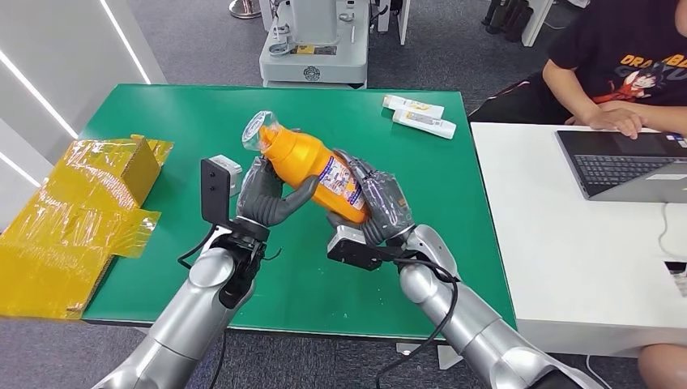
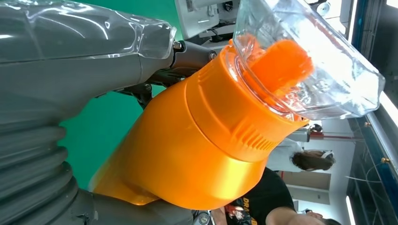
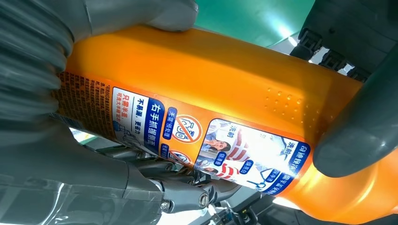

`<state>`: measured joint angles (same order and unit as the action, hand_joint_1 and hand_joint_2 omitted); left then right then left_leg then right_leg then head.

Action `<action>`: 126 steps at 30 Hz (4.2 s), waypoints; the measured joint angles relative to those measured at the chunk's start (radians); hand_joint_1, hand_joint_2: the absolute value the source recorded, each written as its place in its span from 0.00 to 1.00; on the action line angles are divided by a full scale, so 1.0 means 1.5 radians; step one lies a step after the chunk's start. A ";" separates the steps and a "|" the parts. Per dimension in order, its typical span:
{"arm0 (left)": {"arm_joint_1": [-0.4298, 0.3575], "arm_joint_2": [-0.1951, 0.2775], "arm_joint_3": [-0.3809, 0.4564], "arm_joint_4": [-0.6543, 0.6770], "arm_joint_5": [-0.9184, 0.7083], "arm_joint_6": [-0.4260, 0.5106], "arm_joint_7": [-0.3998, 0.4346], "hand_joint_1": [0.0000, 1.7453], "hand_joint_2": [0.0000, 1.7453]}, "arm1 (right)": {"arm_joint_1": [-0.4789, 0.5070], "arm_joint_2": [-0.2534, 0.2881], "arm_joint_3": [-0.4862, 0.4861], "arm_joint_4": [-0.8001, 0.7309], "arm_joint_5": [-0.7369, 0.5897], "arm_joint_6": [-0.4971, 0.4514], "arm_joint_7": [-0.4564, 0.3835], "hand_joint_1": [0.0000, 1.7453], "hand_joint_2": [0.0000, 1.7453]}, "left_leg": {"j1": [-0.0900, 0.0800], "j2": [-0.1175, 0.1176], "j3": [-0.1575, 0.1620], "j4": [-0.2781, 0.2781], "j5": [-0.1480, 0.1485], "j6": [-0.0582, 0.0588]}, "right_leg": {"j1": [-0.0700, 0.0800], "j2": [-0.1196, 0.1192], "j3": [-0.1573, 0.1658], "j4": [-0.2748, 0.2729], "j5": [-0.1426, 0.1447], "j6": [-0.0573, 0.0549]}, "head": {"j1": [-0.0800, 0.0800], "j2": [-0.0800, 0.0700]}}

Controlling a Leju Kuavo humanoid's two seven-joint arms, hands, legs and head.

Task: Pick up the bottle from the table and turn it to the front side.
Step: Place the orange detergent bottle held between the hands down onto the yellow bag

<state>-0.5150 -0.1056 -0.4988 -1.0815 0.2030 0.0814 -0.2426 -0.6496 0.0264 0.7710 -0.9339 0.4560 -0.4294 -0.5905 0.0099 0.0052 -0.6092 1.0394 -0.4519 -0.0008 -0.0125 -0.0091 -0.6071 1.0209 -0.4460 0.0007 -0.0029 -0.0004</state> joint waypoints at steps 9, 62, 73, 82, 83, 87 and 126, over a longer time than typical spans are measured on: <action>0.009 0.000 0.005 0.000 0.000 0.000 0.000 1.00 1.00 | 0.003 0.000 0.000 0.000 0.018 -0.003 0.012 0.00 1.00 | 0.000 0.000 0.000 0.000 0.000 0.000 | 0.000 0.000 0.000 0.000 0.000 0.000 | 0.000 0.000; 0.016 0.155 0.120 -0.124 -0.335 0.102 0.050 1.00 1.00 | 0.299 -0.044 -0.051 -0.468 0.114 -0.135 0.121 0.00 1.00 | 0.001 0.000 0.000 -0.001 0.001 -0.001 | 0.000 0.000 -0.001 0.001 0.000 0.000 | 0.000 0.000; -0.074 0.311 0.142 -0.110 -0.508 0.061 0.092 1.00 1.00 | 0.368 -0.045 -0.056 -0.504 0.092 -0.127 0.114 0.00 1.00 | 0.001 0.002 0.000 -0.001 0.001 -0.002 | 0.001 0.002 -0.003 0.001 0.000 -0.001 | 0.000 0.000; -0.085 0.410 0.129 -0.102 -0.634 0.062 0.122 1.00 1.00 | 0.383 -0.041 -0.061 -0.515 0.085 -0.100 0.107 0.00 1.00 | 0.001 0.007 -0.001 -0.001 0.001 -0.003 | 0.001 0.006 -0.004 0.002 0.001 -0.003 | 0.000 0.000; -0.086 0.432 0.127 -0.102 -0.658 0.060 0.121 1.00 1.00 | 0.387 -0.039 -0.062 -0.516 0.085 -0.097 0.105 0.00 1.00 | 0.001 0.008 -0.001 -0.002 0.001 -0.003 | 0.001 0.007 -0.005 0.002 0.001 -0.004 | 0.000 0.000; -0.087 0.493 0.111 -0.102 -0.762 0.041 0.116 1.00 1.00 | 0.397 -0.032 -0.065 -0.521 0.085 -0.079 0.100 0.00 1.00 | 0.001 0.008 -0.001 -0.002 0.001 -0.003 | 0.001 0.007 -0.005 0.002 0.001 -0.004 | 0.000 0.000; -0.124 0.410 -0.029 0.239 -0.979 -0.002 0.072 1.00 1.00 | 0.422 -0.008 -0.082 -0.544 0.069 -0.031 0.087 0.00 1.00 | 0.001 0.007 -0.001 -0.002 0.002 -0.004 | 0.001 0.005 -0.005 0.002 0.002 -0.005 | 0.000 0.000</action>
<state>-0.7006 0.5089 -0.5429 -0.7225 -1.2649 0.0788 -0.1351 -0.0169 0.0140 0.6477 -1.7494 0.5592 -0.4763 -0.4597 0.0116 0.0151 -0.6106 1.0365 -0.4491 -0.0069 -0.0104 -0.0008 -0.6145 1.0236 -0.4435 -0.0072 -0.0027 -0.0004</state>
